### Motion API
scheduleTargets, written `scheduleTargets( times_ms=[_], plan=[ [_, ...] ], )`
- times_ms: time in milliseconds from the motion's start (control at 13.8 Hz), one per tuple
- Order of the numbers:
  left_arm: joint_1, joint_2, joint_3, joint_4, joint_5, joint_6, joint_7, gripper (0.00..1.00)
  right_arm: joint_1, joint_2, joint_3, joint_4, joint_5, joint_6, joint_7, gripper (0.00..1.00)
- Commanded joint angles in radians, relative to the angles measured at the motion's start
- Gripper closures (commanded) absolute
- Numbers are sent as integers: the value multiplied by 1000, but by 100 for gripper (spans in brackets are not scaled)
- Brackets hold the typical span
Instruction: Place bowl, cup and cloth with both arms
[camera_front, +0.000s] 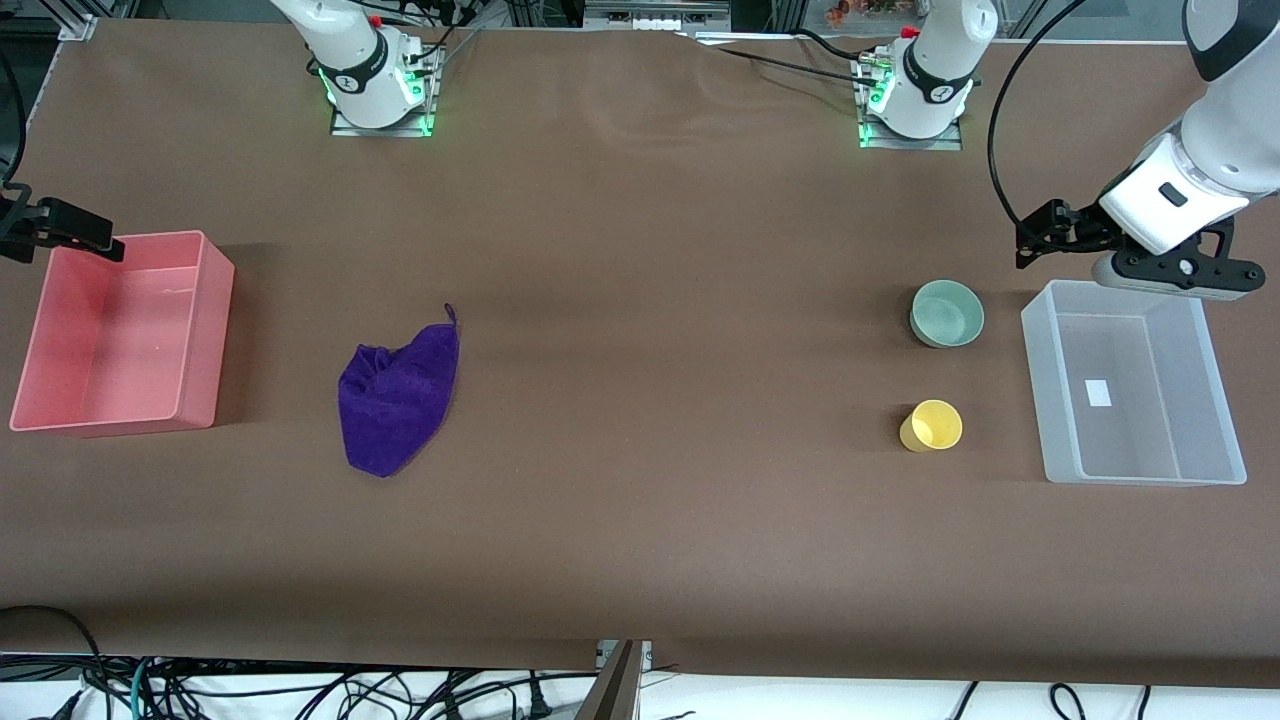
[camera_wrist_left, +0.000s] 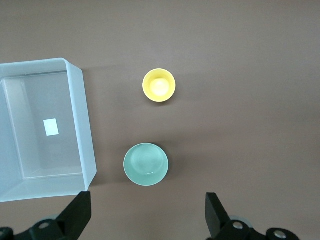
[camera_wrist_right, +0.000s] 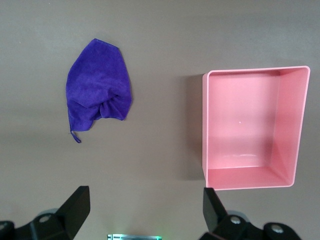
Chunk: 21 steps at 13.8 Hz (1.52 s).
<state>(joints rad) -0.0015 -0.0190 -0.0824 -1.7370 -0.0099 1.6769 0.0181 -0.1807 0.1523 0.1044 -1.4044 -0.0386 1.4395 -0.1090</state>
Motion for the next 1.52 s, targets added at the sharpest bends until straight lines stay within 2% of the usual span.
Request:
scheduleTargets(
  times_ms=[0,797,1087,1304,1449],
  plan=[
    [0,-9,6,-15,-12,14,-6,0,1,9,1,22,8,-10,9,0],
    [20,14,6,-35,-15,4,54,0,1,9,1,24,6,-5,9,0],
    [54,56,29,-154,-9,42,290,0,1,10,1,27,6,-7,11,0],
    [63,86,38,-342,-9,263,512,0,1,39,1,25,6,-5,15,0],
    [61,123,38,-412,-9,358,623,0,1,105,-2,19,0,16,11,0]
  ],
)
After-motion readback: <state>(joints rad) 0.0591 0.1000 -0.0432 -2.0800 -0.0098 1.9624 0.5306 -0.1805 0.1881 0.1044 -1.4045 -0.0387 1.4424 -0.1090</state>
